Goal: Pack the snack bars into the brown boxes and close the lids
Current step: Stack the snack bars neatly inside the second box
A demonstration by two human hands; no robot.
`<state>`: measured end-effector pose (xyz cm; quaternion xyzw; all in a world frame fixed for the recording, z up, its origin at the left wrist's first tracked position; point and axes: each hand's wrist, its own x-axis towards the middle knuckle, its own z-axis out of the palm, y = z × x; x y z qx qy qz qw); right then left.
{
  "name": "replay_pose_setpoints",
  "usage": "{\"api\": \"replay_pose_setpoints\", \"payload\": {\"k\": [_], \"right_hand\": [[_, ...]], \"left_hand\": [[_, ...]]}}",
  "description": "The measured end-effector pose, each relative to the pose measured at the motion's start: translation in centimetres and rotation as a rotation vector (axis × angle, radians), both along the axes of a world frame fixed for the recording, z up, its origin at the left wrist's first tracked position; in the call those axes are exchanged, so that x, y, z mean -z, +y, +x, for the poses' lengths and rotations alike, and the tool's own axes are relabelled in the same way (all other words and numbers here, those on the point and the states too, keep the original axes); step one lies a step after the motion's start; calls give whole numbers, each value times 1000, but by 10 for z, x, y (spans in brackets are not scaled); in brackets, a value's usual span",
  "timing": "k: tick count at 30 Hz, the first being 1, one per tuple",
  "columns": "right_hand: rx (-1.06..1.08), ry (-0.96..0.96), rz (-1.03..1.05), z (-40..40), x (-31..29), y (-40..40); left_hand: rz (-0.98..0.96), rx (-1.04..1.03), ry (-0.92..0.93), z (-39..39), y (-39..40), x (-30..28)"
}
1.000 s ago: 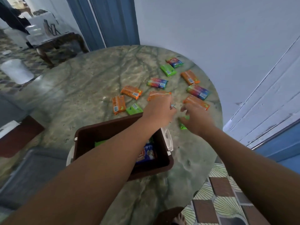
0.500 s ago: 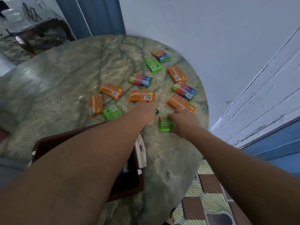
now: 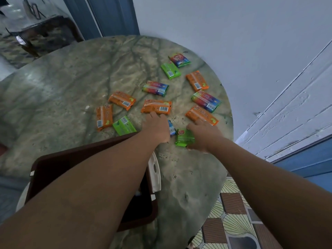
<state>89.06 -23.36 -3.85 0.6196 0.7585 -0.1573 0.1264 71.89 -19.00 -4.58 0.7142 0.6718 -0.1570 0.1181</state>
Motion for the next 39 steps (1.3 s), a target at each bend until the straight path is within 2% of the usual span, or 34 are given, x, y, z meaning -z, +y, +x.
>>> {"api": "replay_pose_setpoints", "payload": {"k": [4, 7, 11, 17, 20, 25, 31, 34, 39], "right_hand": [[26, 34, 42, 3, 4, -5], [89, 122, 85, 3, 5, -12], [160, 232, 174, -2, -6, -13], [158, 322, 274, -32, -42, -17], [101, 322, 319, -55, -62, -22], [85, 437, 391, -103, -82, -37], [-120, 510, 418, -161, -76, -71], [-245, 412, 342, -177, -60, -88], [-427, 178, 211, -194, -42, -92]], "left_hand": [[-22, -64, -170, 0, -3, 0], [137, -139, -299, 5, -9, -9], [439, -66, -402, 6, -14, -34], [557, -112, -451, -27, -36, -82], [579, -140, -383, -67, -59, -93], [560, -188, -442, -135, -93, -108], [544, -128, -348, -204, -155, -106], [497, -28, -227, -233, -180, -84], [327, 127, -184, -260, -202, -50]]}}
